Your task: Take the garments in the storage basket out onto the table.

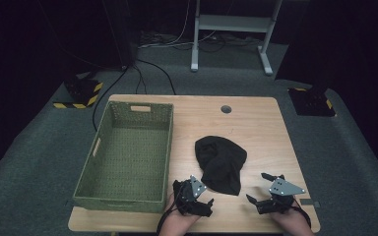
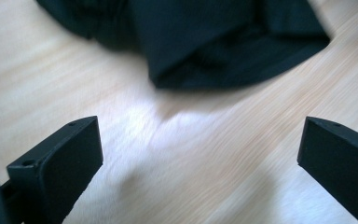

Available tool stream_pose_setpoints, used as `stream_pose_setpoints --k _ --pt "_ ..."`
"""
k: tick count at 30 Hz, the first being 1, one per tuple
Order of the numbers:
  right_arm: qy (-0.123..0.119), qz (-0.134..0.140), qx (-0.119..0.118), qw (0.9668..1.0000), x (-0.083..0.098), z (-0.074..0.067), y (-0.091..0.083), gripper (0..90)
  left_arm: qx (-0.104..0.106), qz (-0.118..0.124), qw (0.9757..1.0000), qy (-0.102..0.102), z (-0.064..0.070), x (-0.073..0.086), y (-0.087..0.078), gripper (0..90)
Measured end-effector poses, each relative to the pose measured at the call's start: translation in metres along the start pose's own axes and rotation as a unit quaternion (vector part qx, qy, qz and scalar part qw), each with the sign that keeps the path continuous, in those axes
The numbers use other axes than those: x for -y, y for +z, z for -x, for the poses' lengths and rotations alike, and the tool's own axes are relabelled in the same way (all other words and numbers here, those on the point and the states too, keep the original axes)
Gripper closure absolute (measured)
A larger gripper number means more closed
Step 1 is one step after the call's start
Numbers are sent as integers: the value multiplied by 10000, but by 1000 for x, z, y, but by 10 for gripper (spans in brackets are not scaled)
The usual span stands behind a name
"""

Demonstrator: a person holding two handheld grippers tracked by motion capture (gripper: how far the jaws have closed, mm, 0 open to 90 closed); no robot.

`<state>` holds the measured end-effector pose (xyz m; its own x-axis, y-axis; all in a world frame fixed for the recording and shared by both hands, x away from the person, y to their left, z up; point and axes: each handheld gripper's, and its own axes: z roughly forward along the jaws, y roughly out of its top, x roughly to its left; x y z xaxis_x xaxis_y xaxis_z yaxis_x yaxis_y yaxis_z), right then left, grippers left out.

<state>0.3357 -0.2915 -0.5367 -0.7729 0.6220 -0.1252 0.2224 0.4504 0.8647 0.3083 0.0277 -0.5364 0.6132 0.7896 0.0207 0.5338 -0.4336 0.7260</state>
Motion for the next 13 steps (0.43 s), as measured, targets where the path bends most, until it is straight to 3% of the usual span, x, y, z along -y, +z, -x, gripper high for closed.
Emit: stream_pose_setpoints --k 7,10,13 --pt "14 -2 -26 10000 0 1 0 12 -133 -113 9997 156 1 3 6 1" --pt "26 9 -30 10000 0 1 0 12 -103 -150 9998 113 -1 2 6 1" --pt "2 15 -25 10000 0 0 0 12 20 -190 9998 -56 -4 3 7 1"
